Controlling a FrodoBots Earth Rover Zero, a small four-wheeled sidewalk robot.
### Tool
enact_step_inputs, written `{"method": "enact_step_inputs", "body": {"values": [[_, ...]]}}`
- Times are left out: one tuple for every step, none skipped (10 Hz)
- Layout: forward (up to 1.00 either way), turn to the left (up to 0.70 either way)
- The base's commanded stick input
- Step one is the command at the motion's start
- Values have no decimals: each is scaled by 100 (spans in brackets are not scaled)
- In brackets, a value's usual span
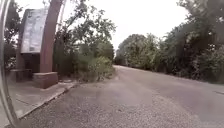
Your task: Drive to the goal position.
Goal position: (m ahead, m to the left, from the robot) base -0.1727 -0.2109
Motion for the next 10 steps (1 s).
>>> {"method": "enact_step_inputs", "body": {"values": [[4,0],[4,0],[4,0],[4,0],[4,0],[4,0],[4,0],[4,0],[4,0],[4,0]]}}
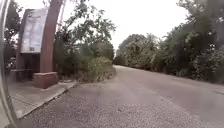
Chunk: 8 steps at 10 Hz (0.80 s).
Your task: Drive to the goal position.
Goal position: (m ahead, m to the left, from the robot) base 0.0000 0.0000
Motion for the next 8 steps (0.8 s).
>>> {"method": "enact_step_inputs", "body": {"values": [[4,0],[4,0],[4,0],[4,0],[4,0],[4,0],[4,0],[4,0]]}}
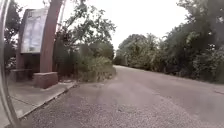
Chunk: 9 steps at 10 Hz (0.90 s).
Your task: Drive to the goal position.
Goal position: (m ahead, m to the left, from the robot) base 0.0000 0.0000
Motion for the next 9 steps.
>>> {"method": "enact_step_inputs", "body": {"values": [[4,0],[4,0],[4,0],[4,0],[4,0],[4,0],[4,0],[4,0],[4,0]]}}
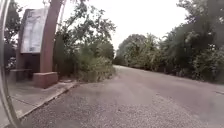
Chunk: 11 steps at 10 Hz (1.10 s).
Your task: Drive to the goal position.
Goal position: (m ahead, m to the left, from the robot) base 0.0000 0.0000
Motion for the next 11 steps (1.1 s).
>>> {"method": "enact_step_inputs", "body": {"values": [[4,0],[4,0],[4,0],[4,0],[4,0],[4,0],[4,0],[4,0],[4,0],[4,0],[4,0]]}}
